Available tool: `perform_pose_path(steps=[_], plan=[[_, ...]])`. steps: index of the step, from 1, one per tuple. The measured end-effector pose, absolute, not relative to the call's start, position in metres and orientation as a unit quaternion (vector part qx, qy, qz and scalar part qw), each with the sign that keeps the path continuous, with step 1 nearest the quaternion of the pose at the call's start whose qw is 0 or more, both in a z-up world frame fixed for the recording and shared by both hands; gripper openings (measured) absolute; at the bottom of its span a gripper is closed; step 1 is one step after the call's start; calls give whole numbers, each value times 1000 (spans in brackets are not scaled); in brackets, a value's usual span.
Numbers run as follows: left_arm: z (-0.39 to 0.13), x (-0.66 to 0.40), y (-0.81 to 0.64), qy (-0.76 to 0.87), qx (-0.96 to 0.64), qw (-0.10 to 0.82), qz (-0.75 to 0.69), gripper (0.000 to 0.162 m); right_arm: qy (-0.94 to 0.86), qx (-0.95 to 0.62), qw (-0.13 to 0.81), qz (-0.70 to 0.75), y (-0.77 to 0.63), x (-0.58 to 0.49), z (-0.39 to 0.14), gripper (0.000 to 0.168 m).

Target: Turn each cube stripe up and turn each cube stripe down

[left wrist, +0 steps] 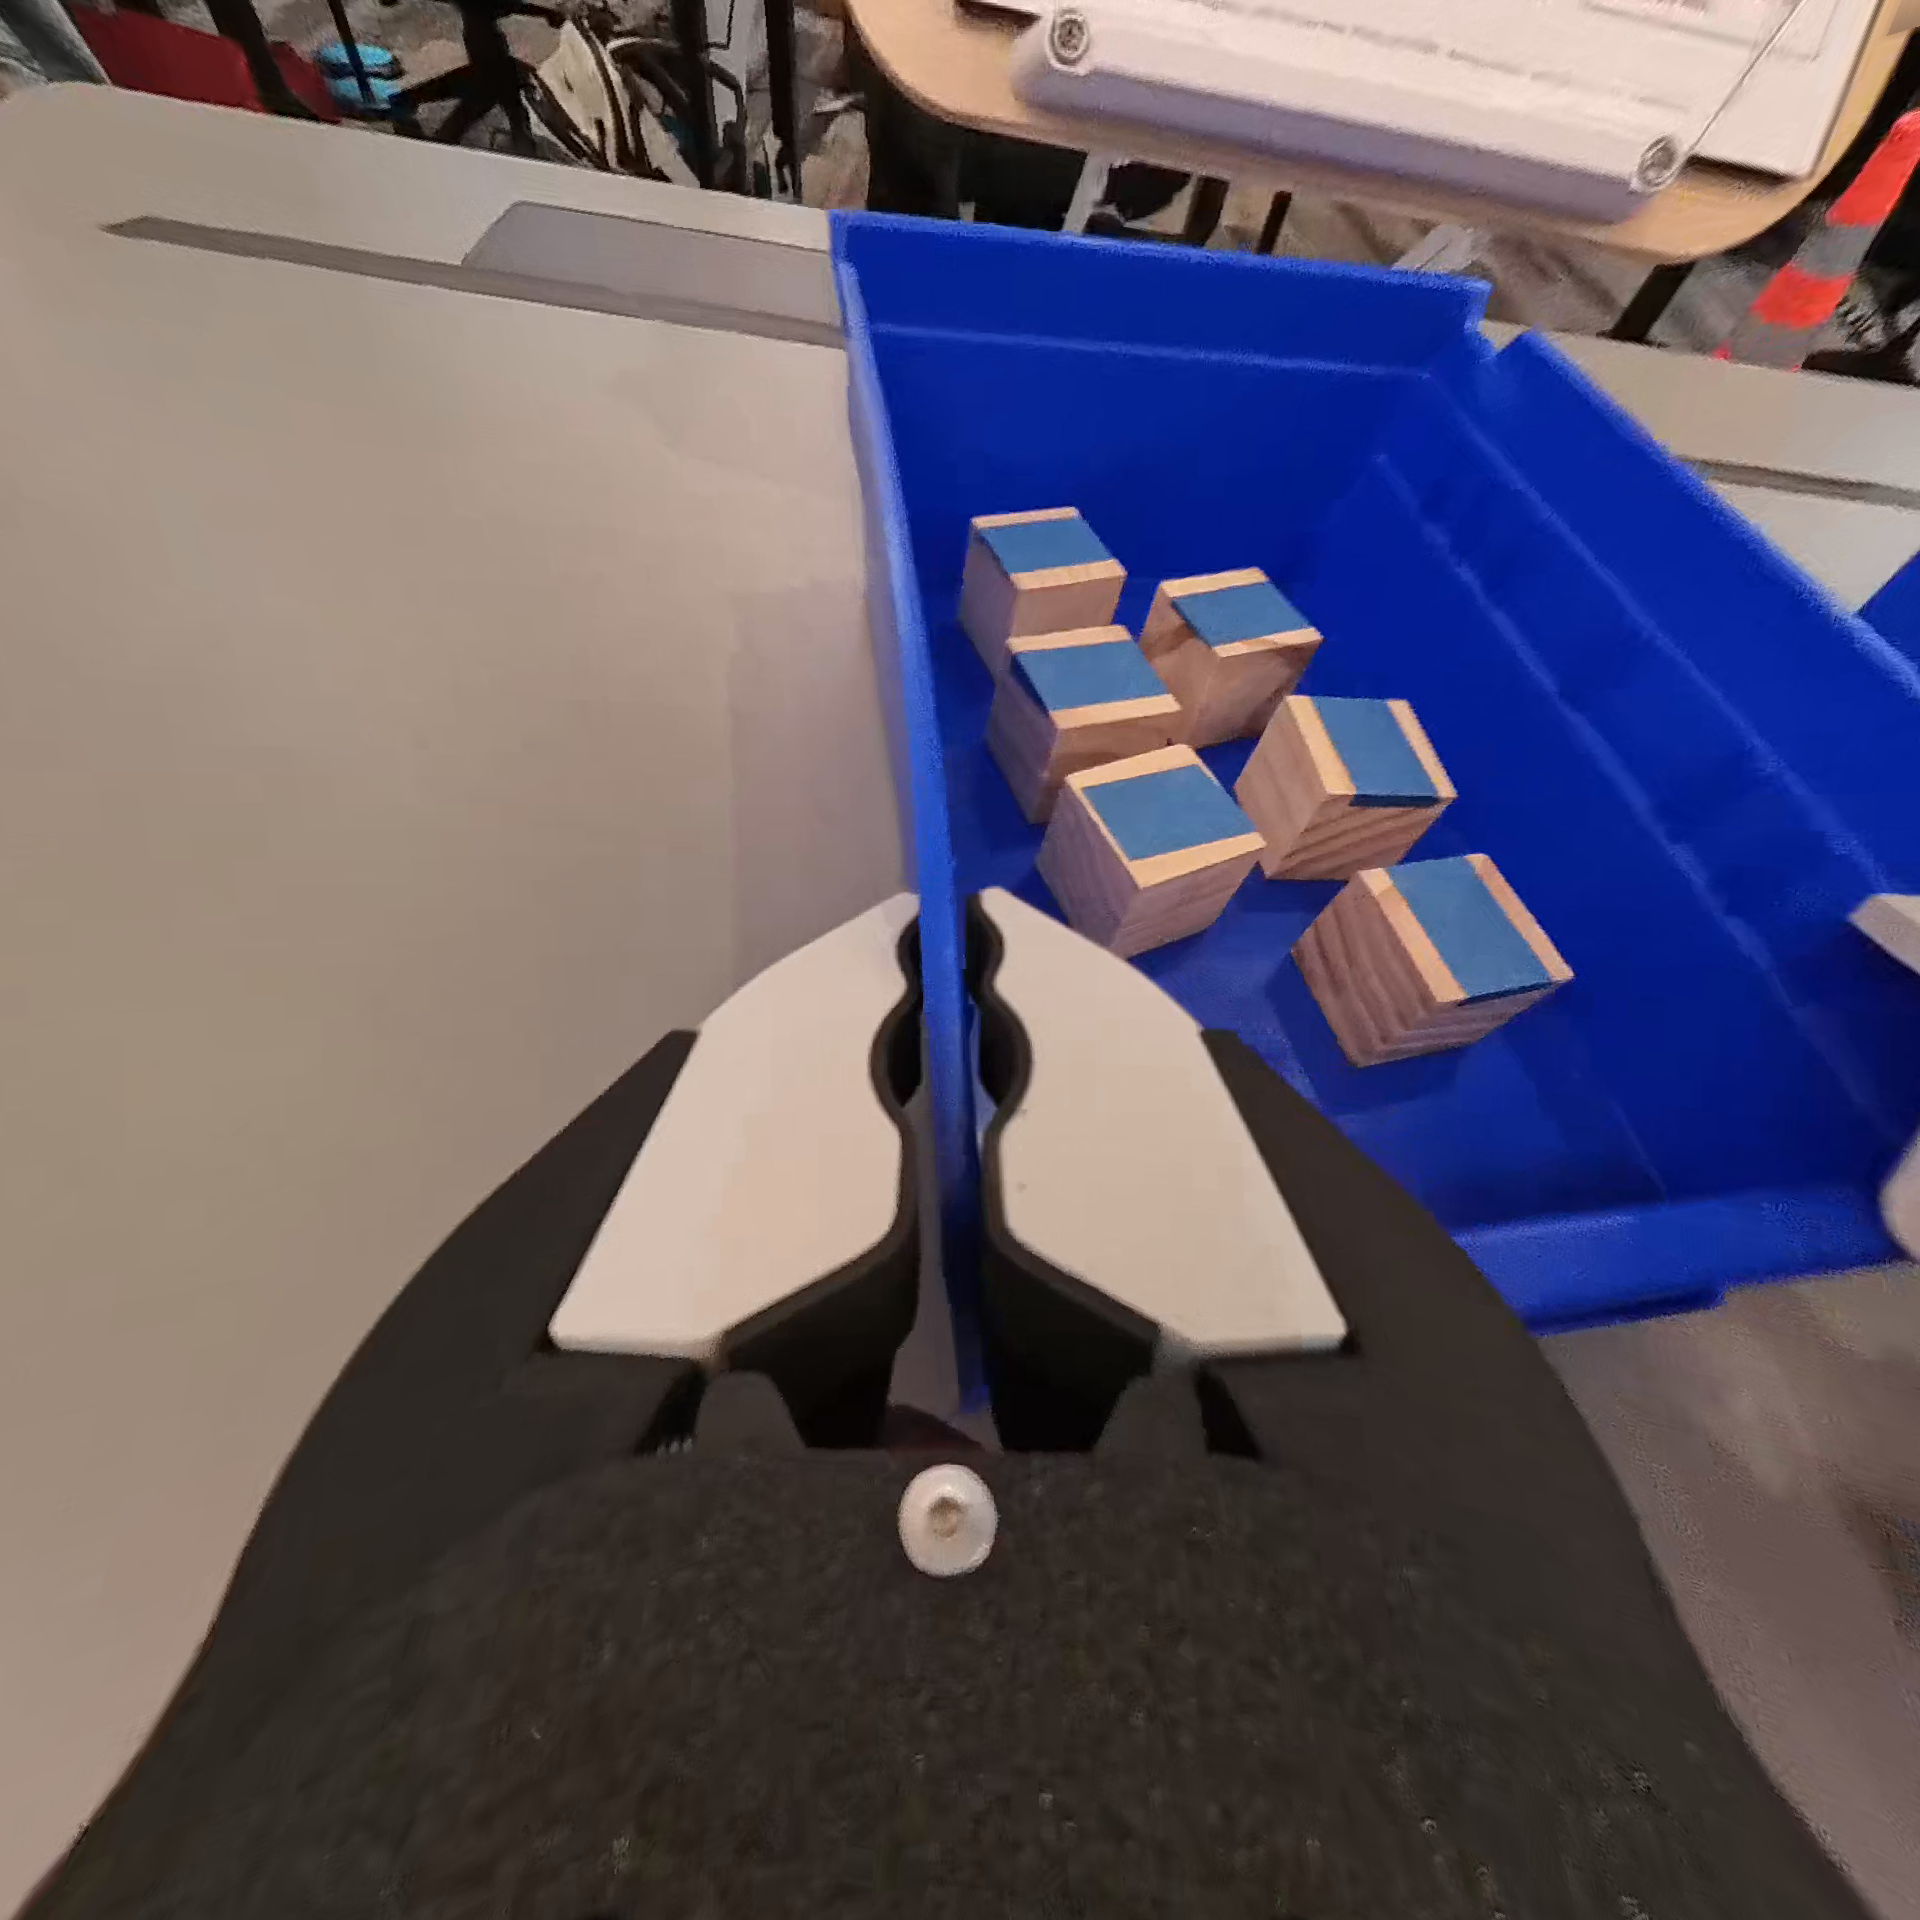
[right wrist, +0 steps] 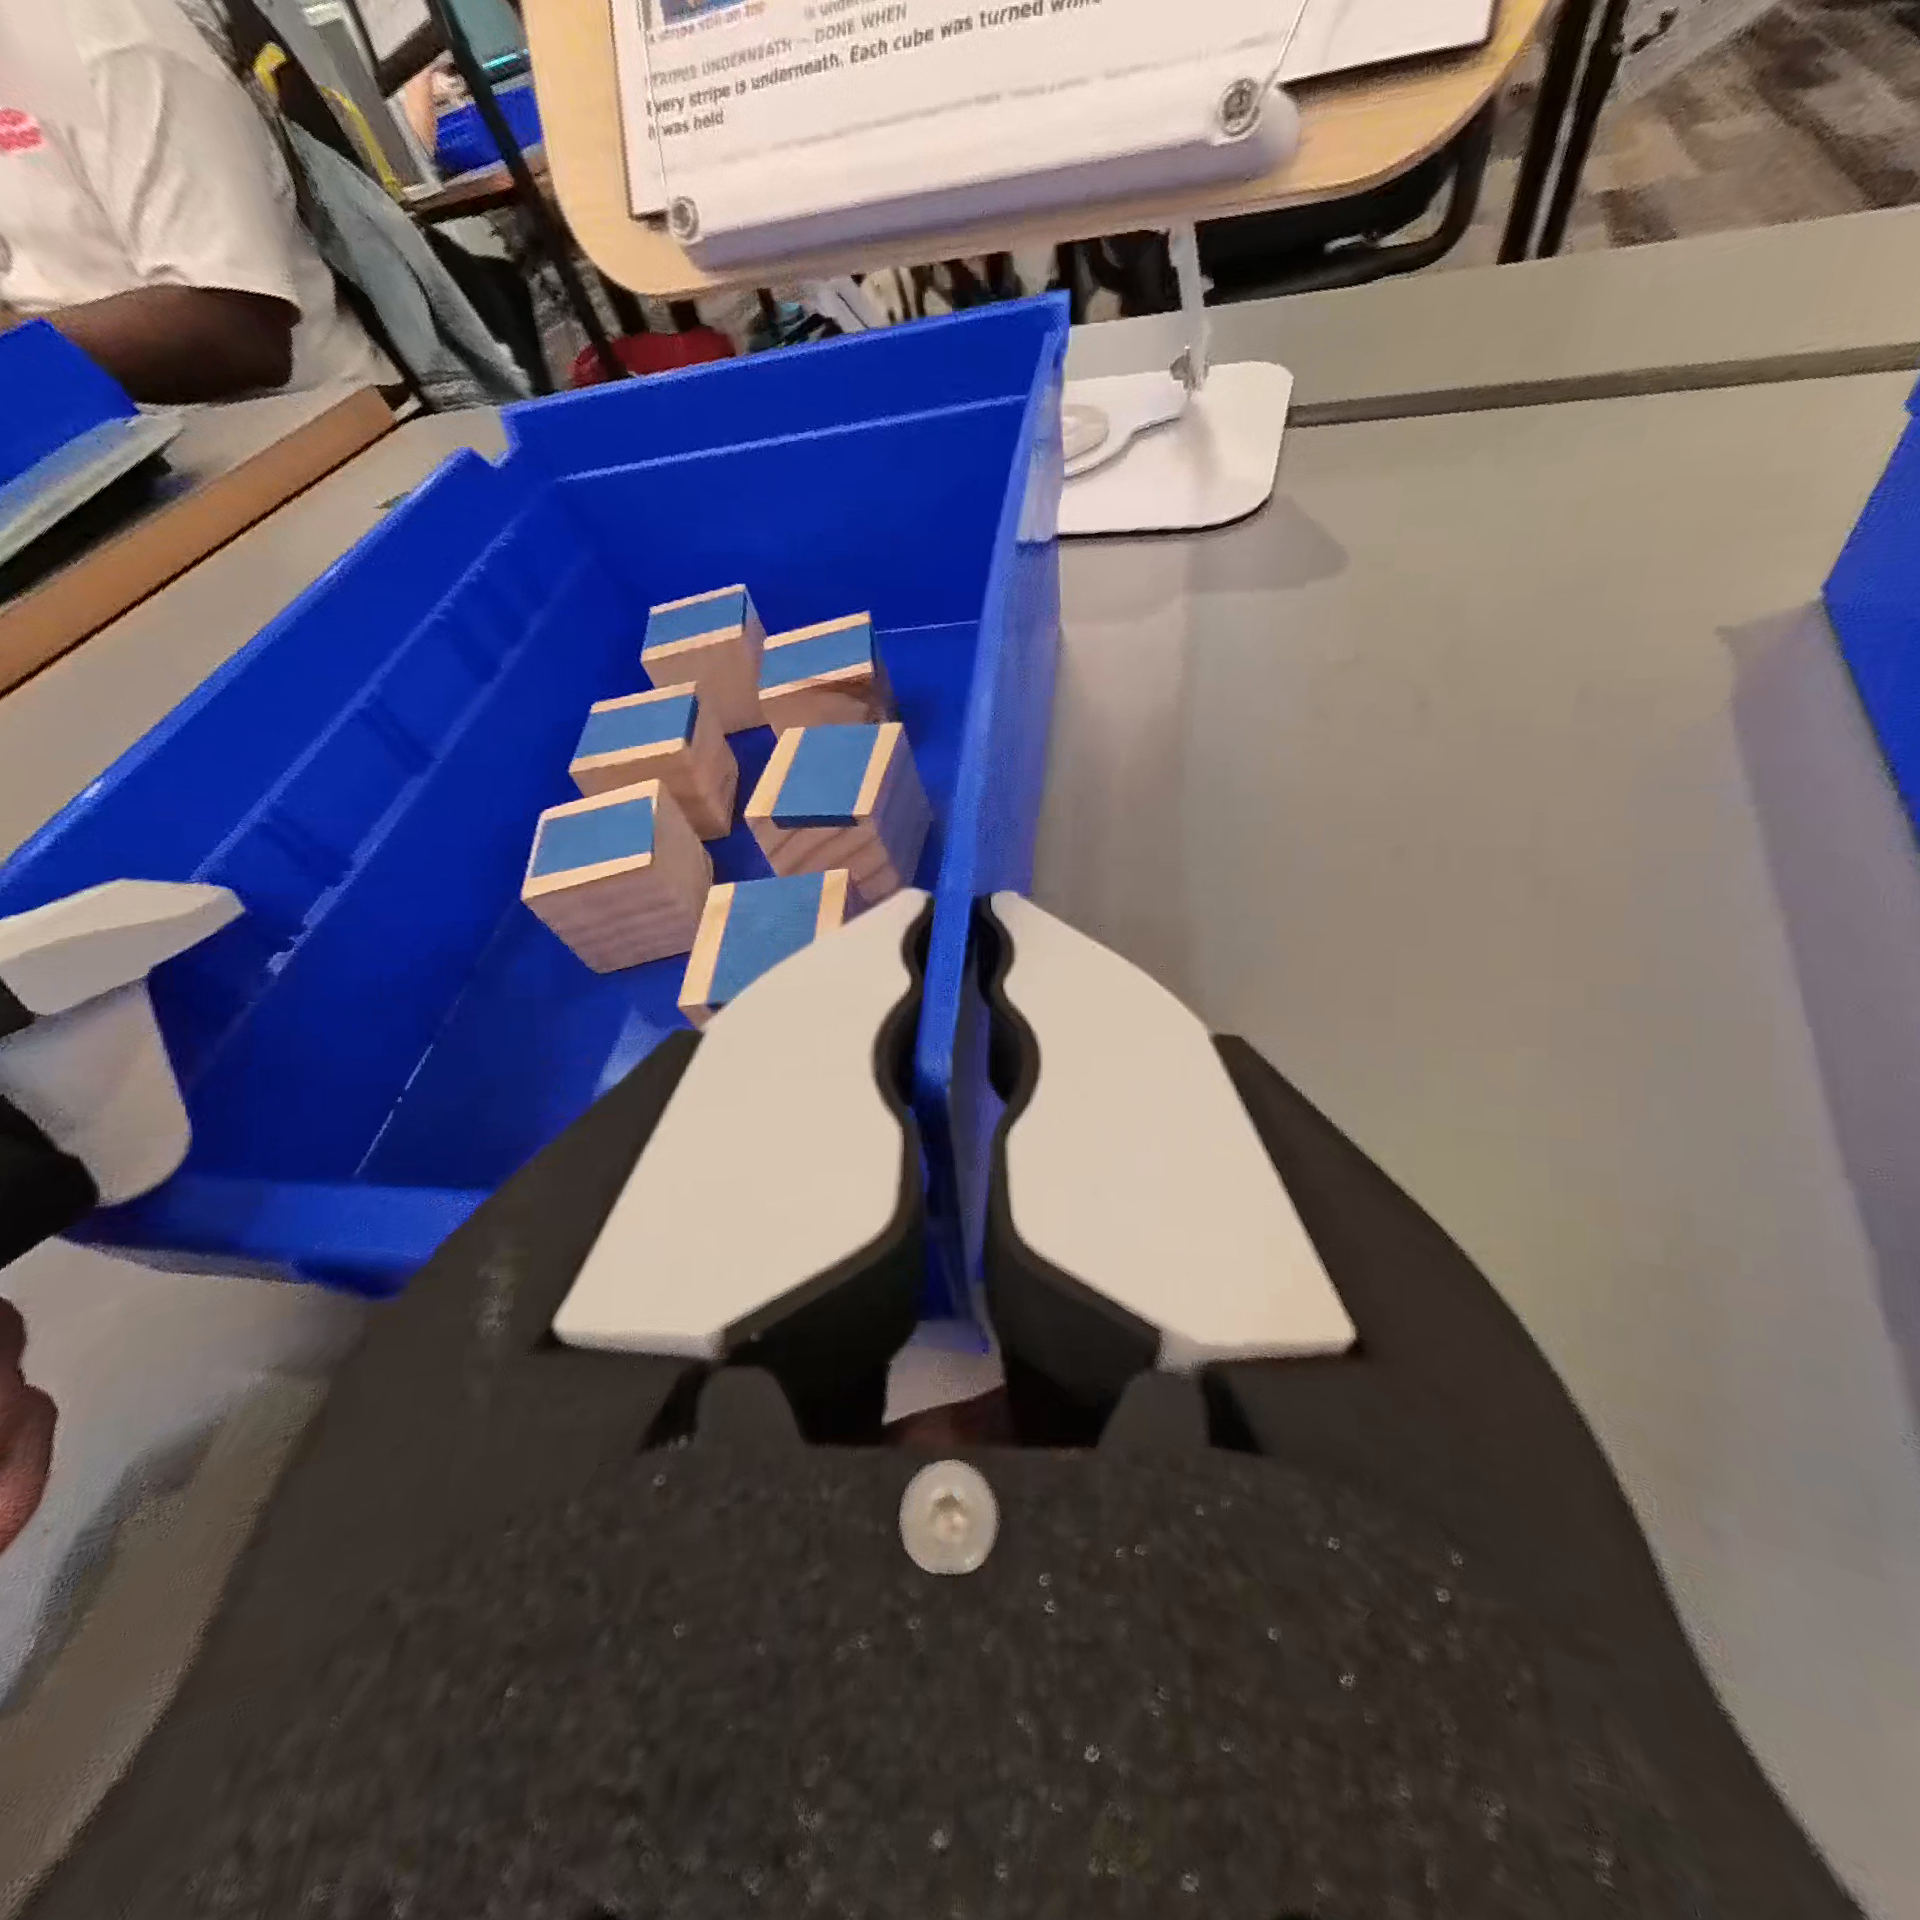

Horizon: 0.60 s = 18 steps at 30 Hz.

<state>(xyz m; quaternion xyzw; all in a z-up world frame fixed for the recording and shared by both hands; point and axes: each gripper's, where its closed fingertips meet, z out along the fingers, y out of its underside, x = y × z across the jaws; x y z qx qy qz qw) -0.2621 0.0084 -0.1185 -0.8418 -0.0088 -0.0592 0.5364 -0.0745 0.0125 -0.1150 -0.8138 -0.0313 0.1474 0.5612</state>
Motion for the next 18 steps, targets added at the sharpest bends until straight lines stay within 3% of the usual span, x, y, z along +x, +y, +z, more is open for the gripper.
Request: perform_pose_path(steps=[6, 12, 18], plan=[[-96, -300, 2, 12, -830, 556, -33, 3, 13, -794, 593, 130, -5, -110, -97, 5], [-65, -405, 6, 37, -811, 583, -3, 4, -33, -776, 618, 121, -2, -215, -71, 5], [-77, -497, 27, 46, -831, 554, 2, 3, -63, -805, 576, 128, 15, -309, -93, 7]])
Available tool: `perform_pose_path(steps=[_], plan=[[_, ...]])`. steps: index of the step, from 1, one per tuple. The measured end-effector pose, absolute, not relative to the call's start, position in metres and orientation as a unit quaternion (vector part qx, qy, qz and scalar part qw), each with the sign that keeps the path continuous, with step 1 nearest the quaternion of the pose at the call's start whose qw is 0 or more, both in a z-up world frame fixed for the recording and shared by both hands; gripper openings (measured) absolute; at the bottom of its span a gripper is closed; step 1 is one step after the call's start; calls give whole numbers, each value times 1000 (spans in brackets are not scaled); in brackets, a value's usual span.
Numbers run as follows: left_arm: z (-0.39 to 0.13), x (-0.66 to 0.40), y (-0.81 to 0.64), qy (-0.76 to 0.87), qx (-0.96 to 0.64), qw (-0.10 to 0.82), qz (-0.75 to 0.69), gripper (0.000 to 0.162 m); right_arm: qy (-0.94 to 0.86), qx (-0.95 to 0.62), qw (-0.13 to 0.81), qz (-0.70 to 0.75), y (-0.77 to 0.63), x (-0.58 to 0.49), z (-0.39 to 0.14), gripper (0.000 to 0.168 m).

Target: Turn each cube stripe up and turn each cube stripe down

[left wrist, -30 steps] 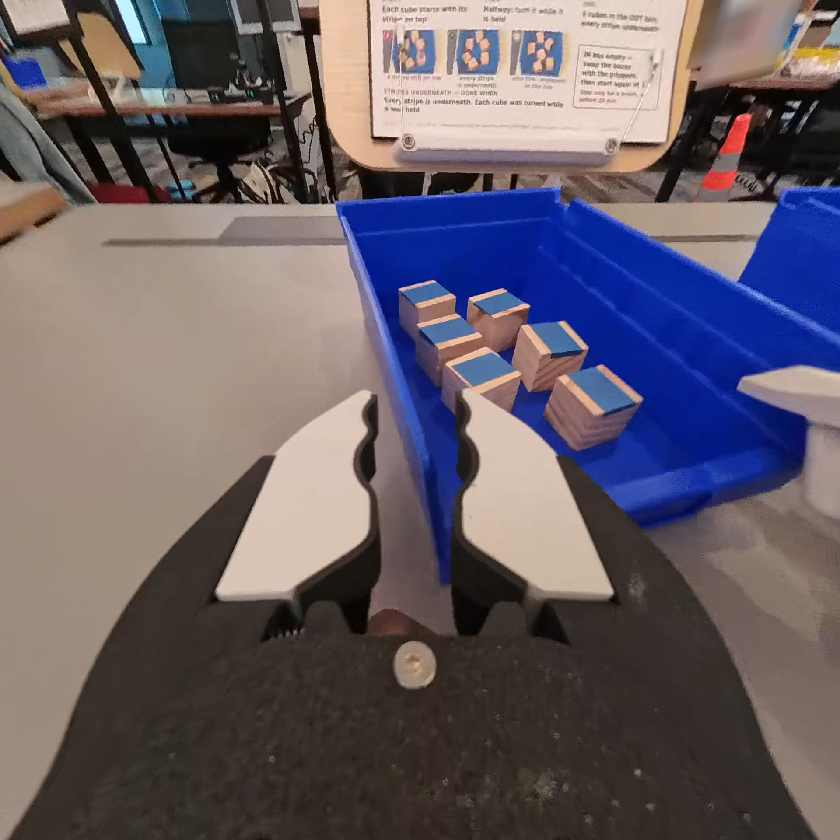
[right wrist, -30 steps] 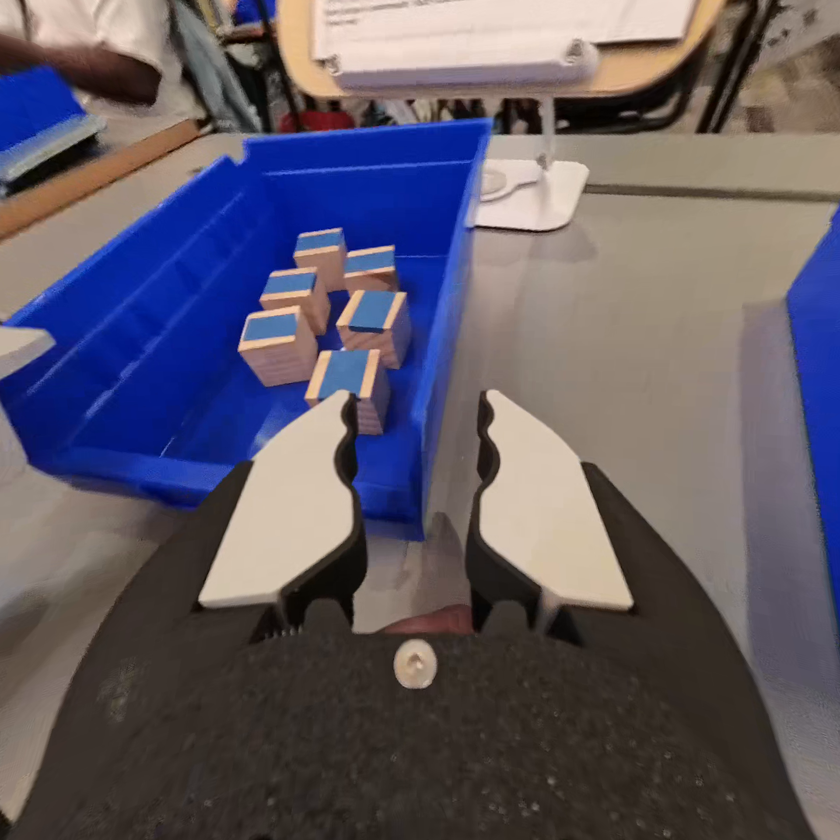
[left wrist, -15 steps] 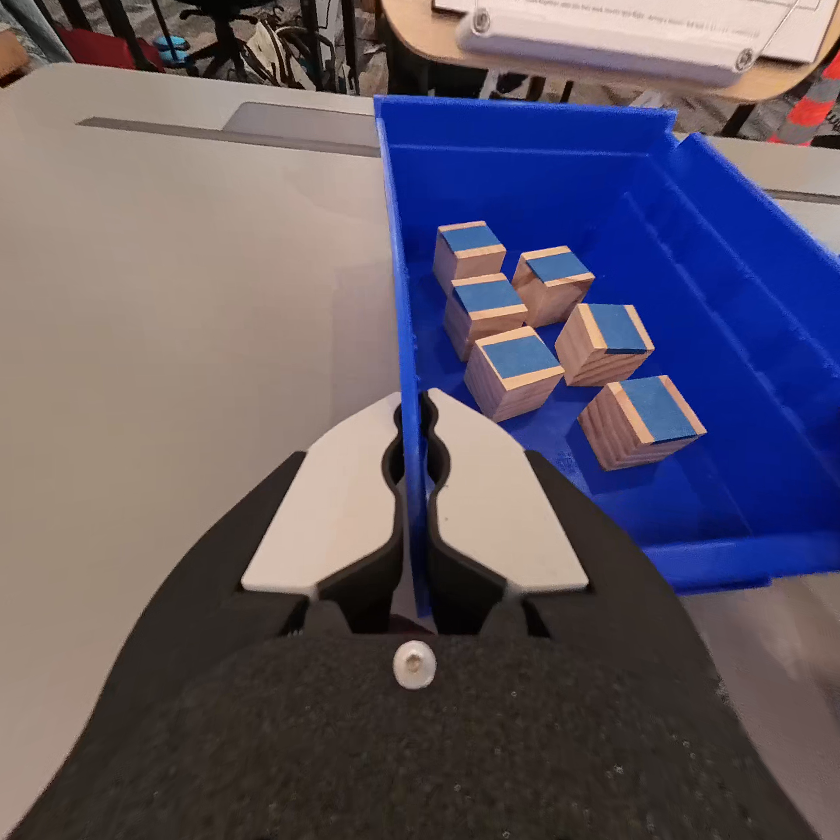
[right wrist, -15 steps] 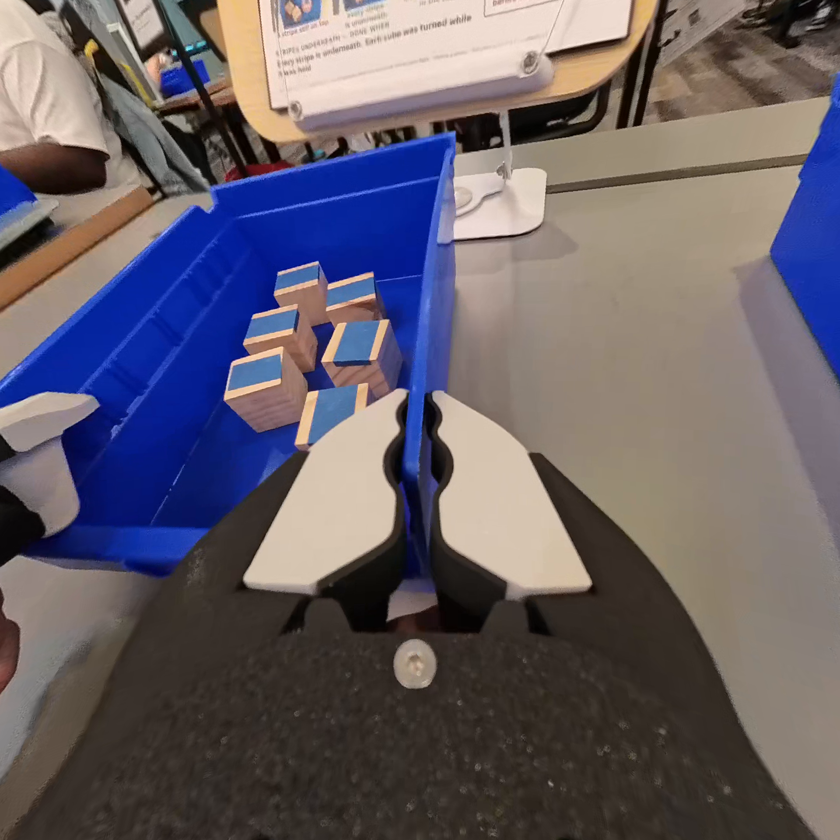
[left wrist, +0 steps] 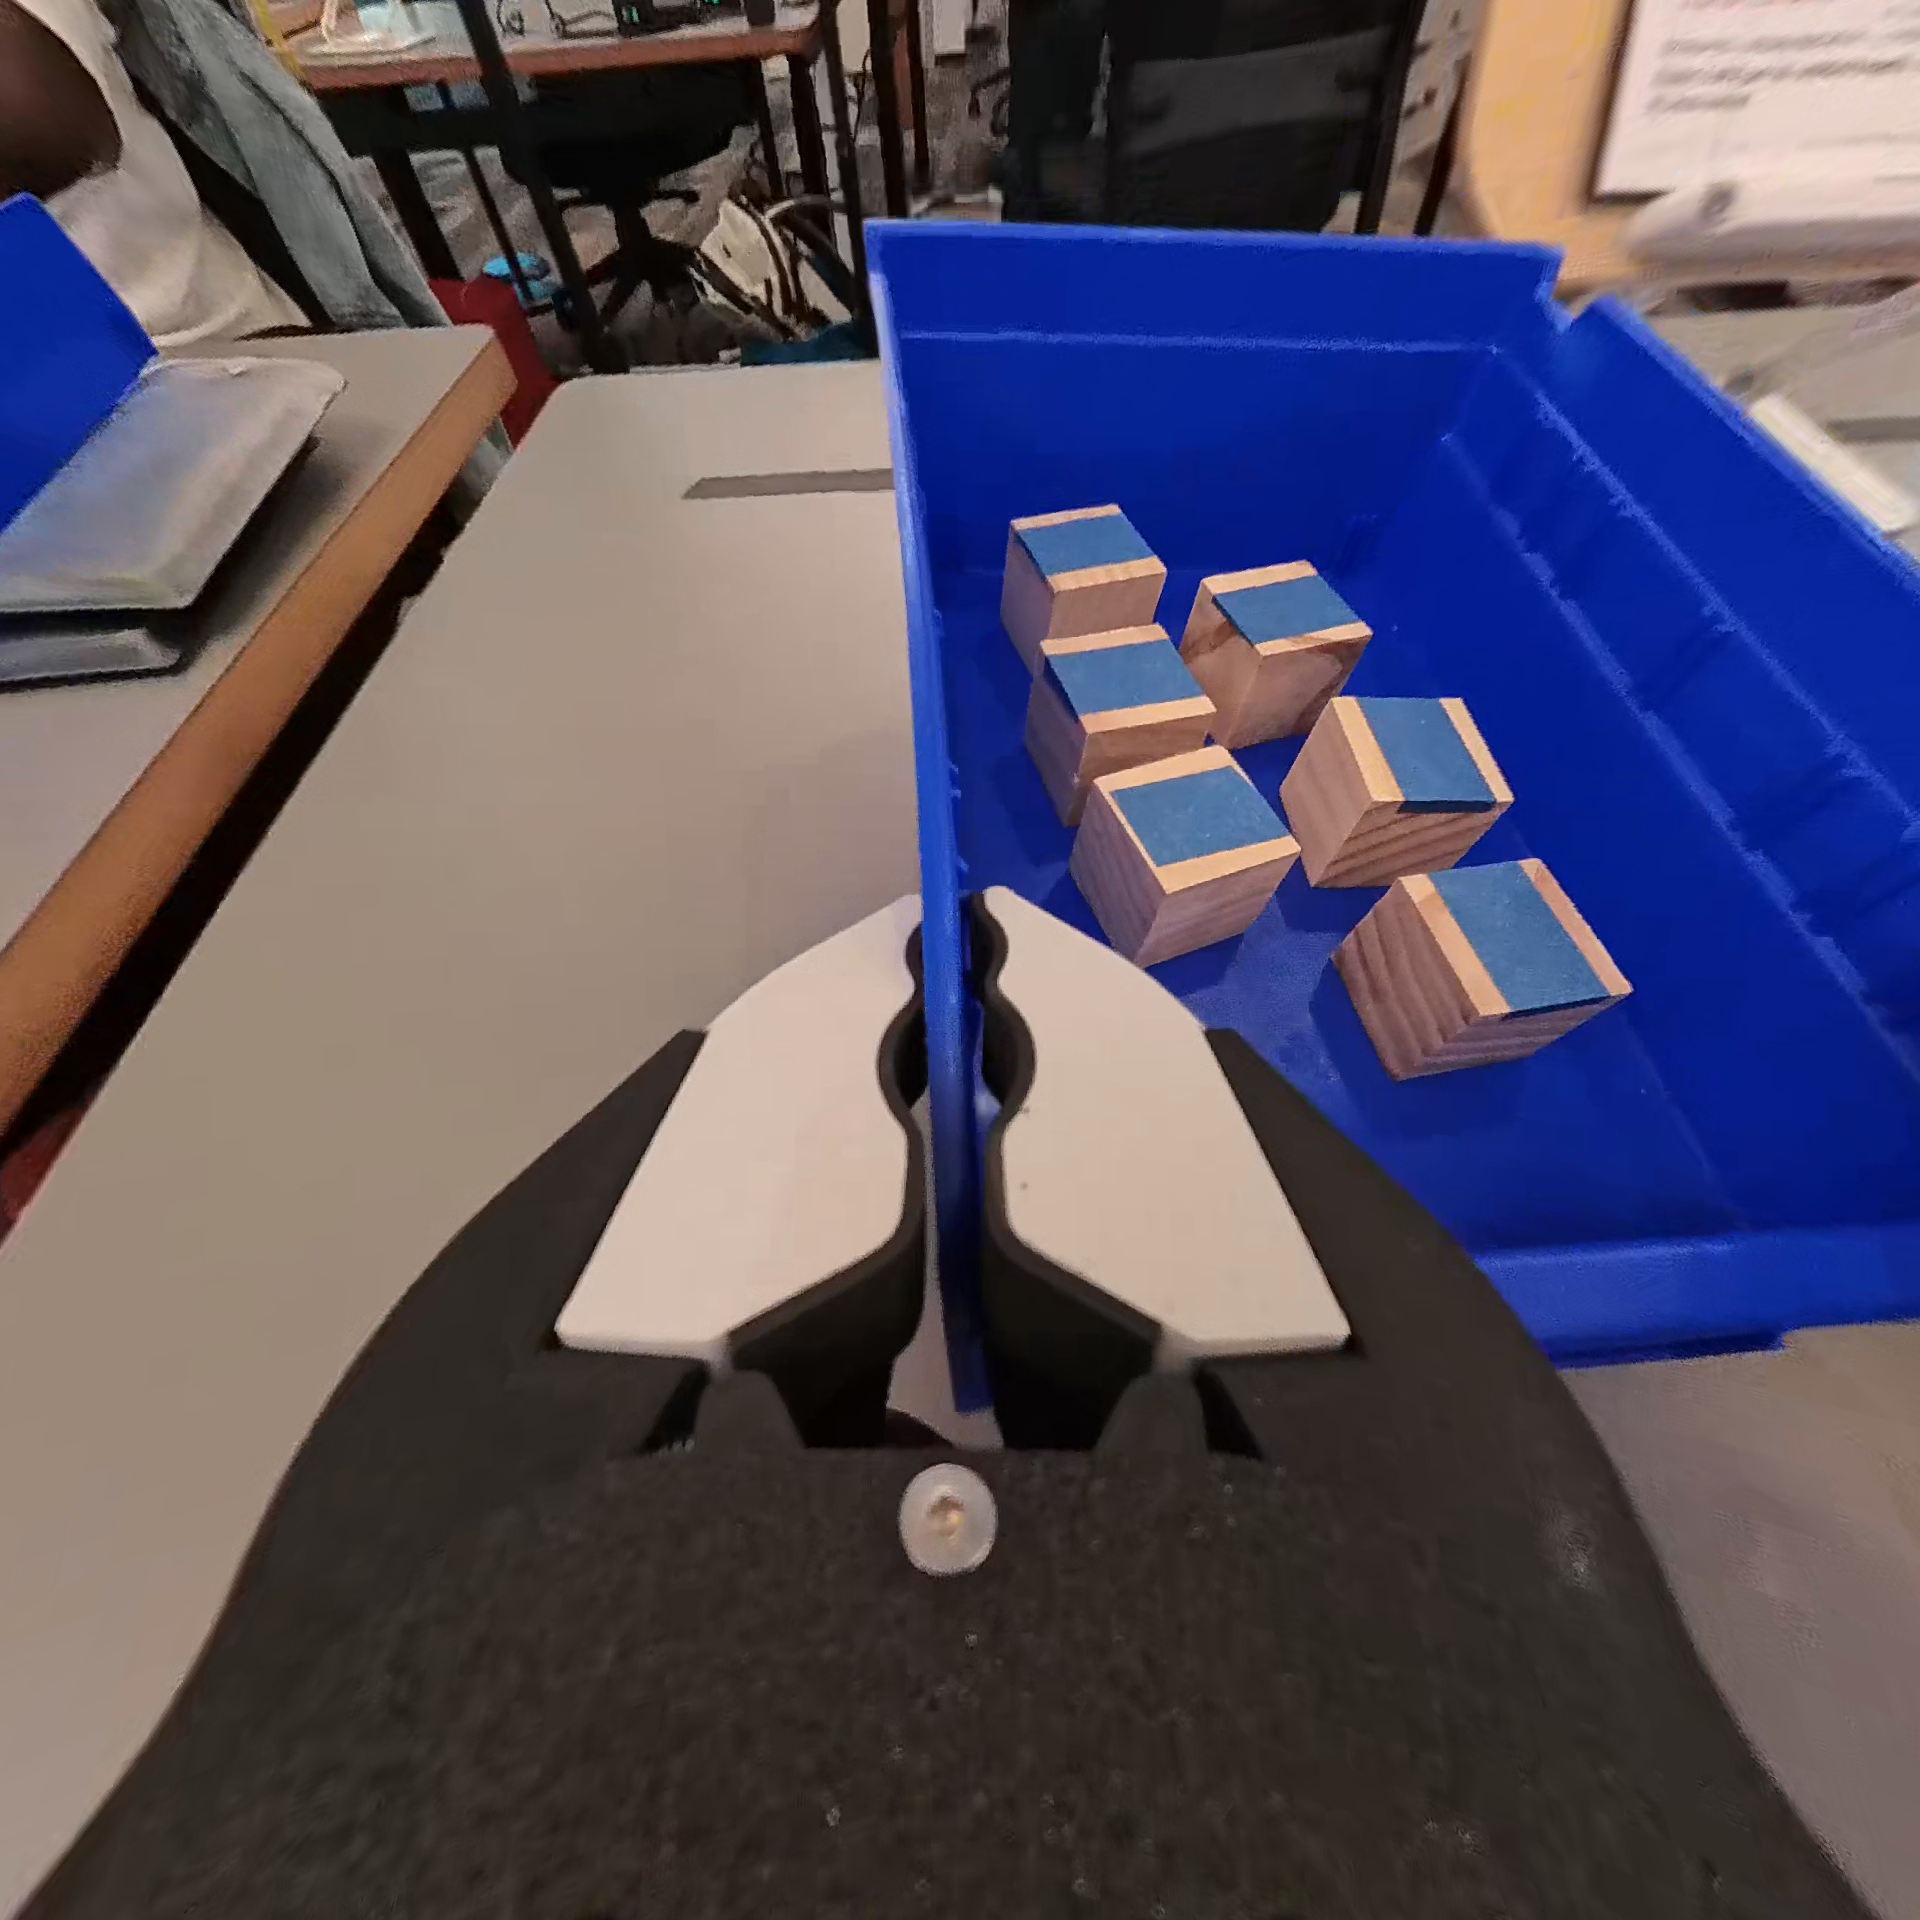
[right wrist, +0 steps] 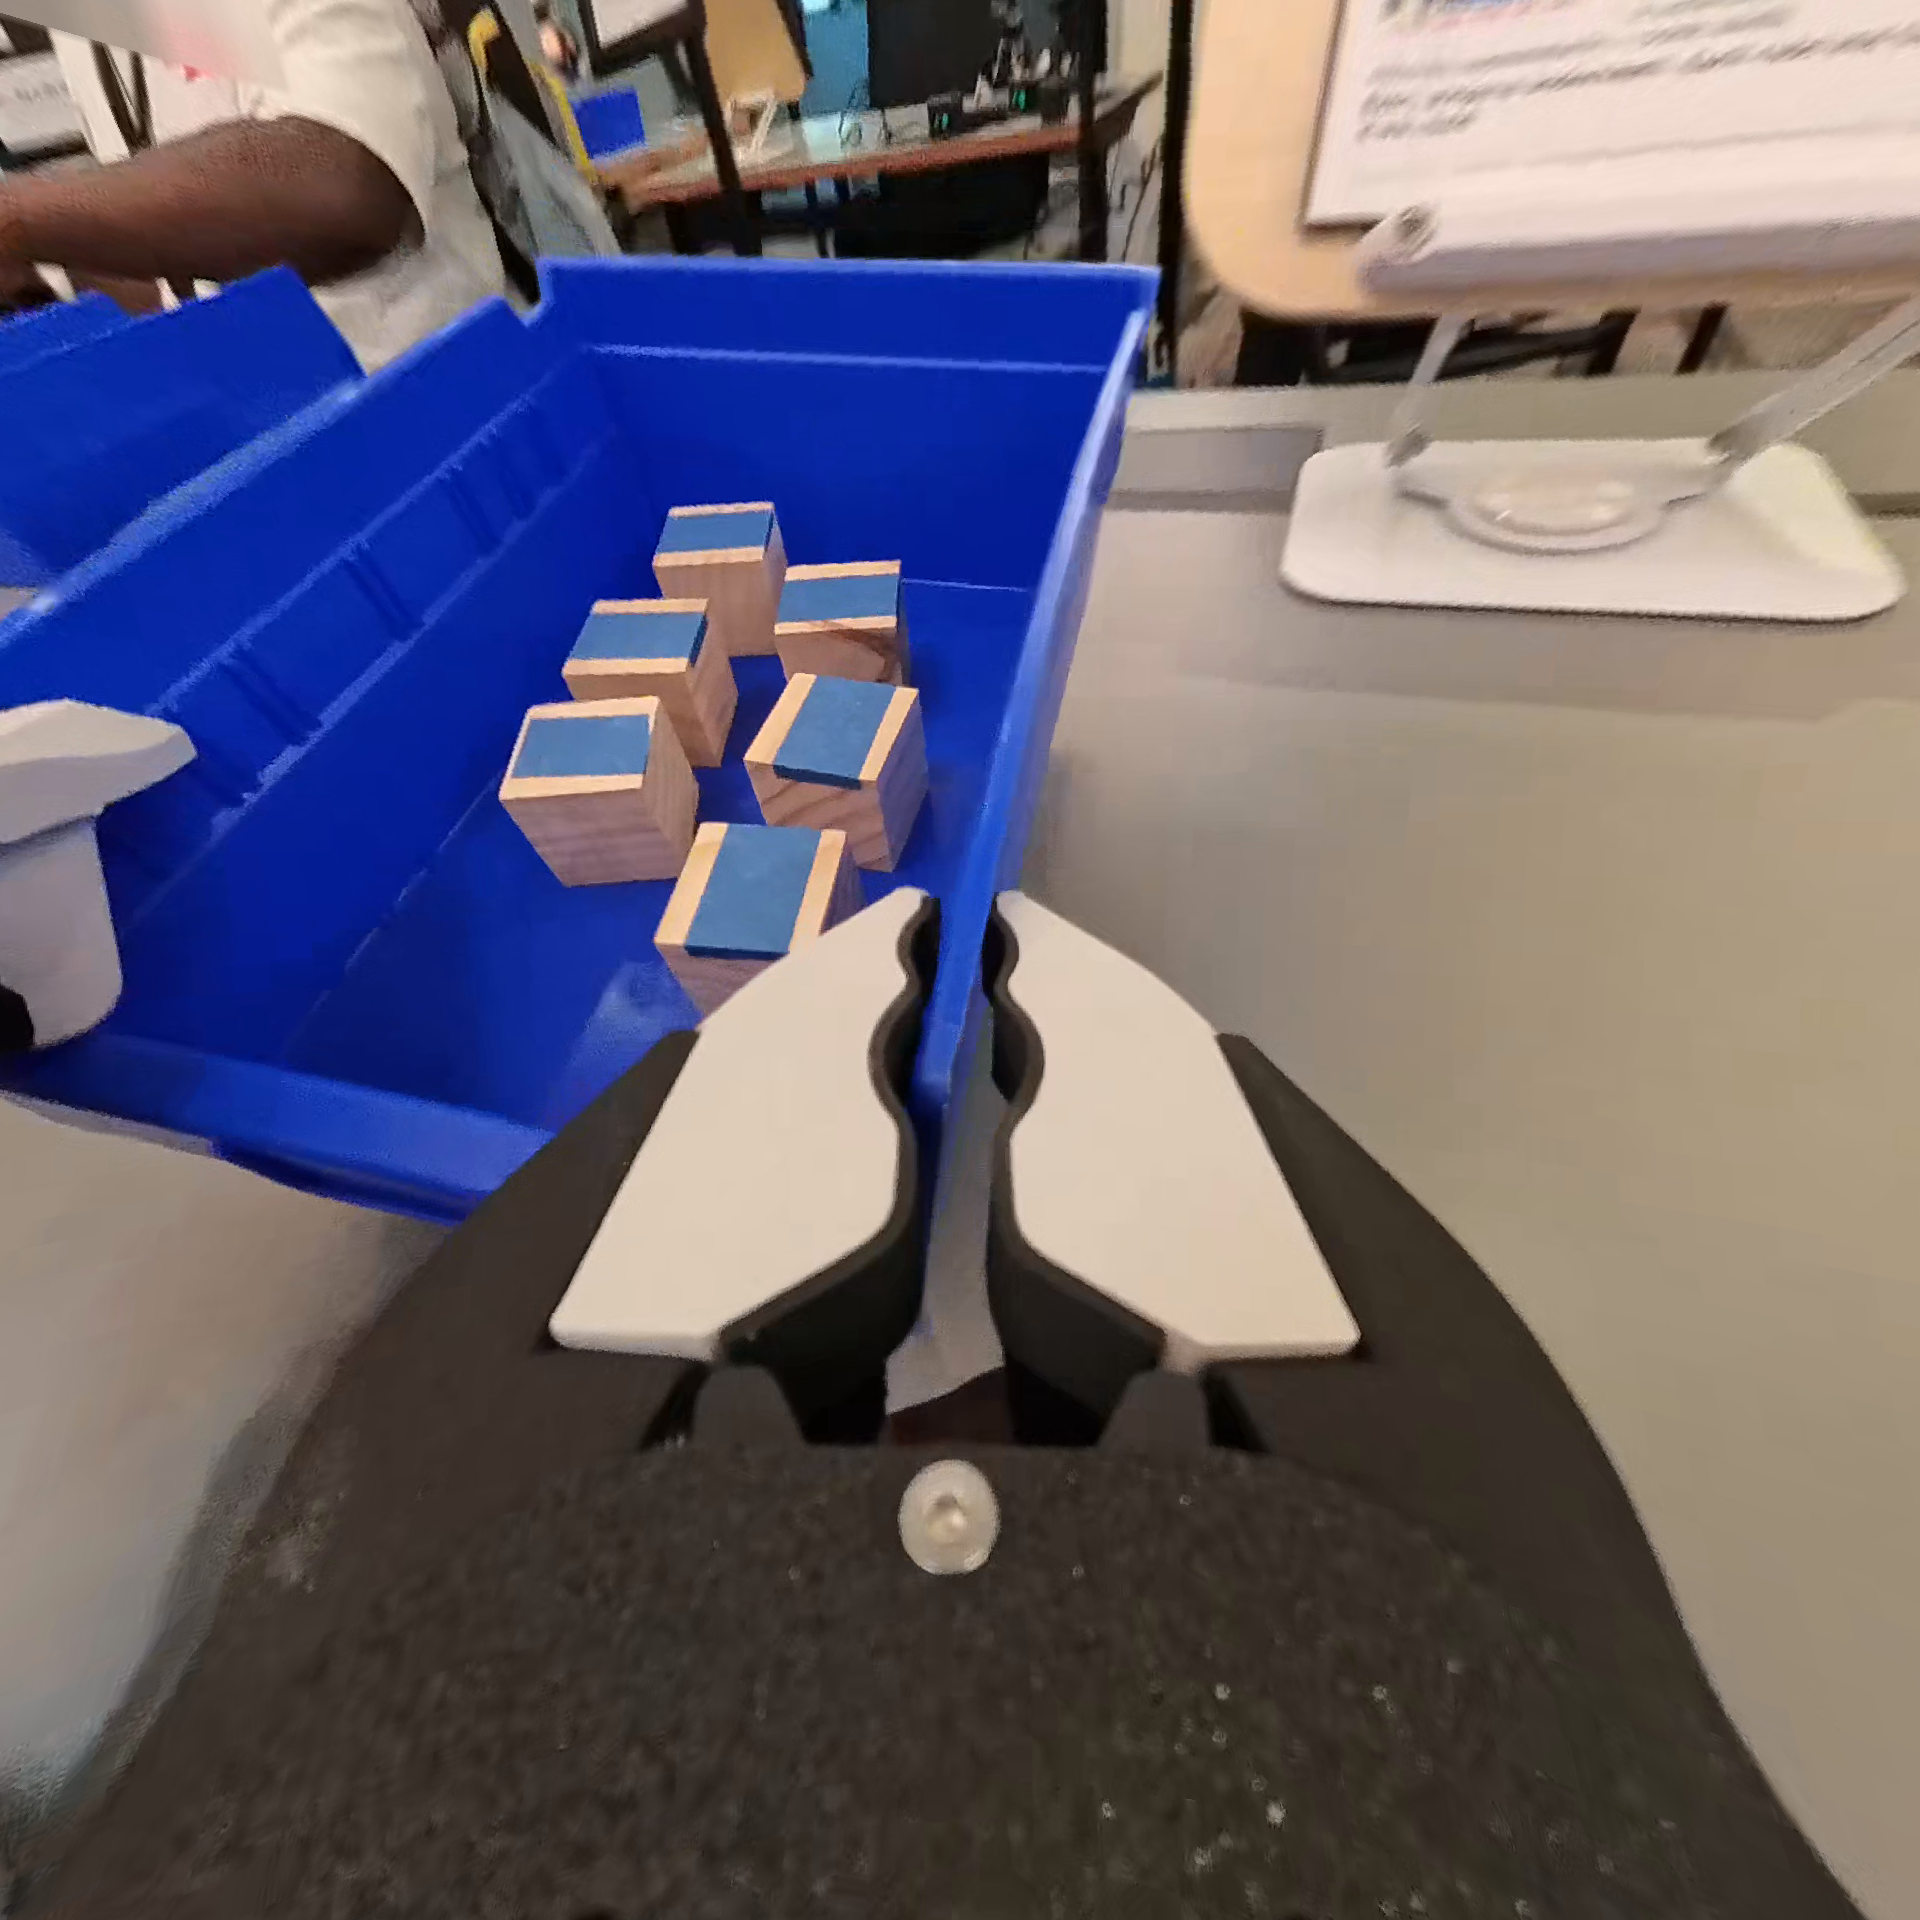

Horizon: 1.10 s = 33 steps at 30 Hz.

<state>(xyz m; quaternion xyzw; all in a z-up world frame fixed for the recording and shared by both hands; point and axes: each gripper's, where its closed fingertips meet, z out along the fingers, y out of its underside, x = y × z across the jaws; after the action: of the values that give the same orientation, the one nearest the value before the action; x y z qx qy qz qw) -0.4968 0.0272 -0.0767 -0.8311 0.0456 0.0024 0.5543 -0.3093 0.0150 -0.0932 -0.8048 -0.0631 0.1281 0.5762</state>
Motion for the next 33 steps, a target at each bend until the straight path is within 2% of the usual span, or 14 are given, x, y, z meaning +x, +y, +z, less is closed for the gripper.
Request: perform_pose_path(steps=[3, 7, 16, 18, 19, 20, 23, 26, 29, 33], plan=[[-93, -519, 43, 40, -842, 537, -12, 3, -74, -823, 550, 120, 23, -334, -114, 8], [-118, -527, 56, 32, -844, 530, -68, 4, -80, -813, 566, 112, 25, -345, -113, 13], [-117, -528, 52, 6, -840, 539, -67, 4, -136, -818, 541, 142, 27, -345, -114, 20], [-110, -542, 47, -22, -845, 535, -22, 29, -180, -813, 532, 153, 19, -339, -107, 33], [-99, -547, 43, -35, -839, 542, -9, 37, -193, -803, 540, 159, 13, -330, -98, 39], [-83, -548, 38, -43, -829, 558, -5, 37, -211, -793, 545, 172, 5, -322, -88, 43], [-31, -521, 19, -33, -796, 604, -19, 38, -253, -762, 556, 215, -19, -279, -62, 42], [-3, -444, 2, 29, -780, 619, -86, 41, -265, -750, 564, 220, -30, -209, -53, 41], [-7, -370, -12, 67, -774, 614, -142, 42, -233, -756, 575, 207, -31, -126, -57, 37], [-45, -307, -20, 99, -778, 601, -153, 42, -177, -753, 594, 222, -34, -43, -68, 41]])
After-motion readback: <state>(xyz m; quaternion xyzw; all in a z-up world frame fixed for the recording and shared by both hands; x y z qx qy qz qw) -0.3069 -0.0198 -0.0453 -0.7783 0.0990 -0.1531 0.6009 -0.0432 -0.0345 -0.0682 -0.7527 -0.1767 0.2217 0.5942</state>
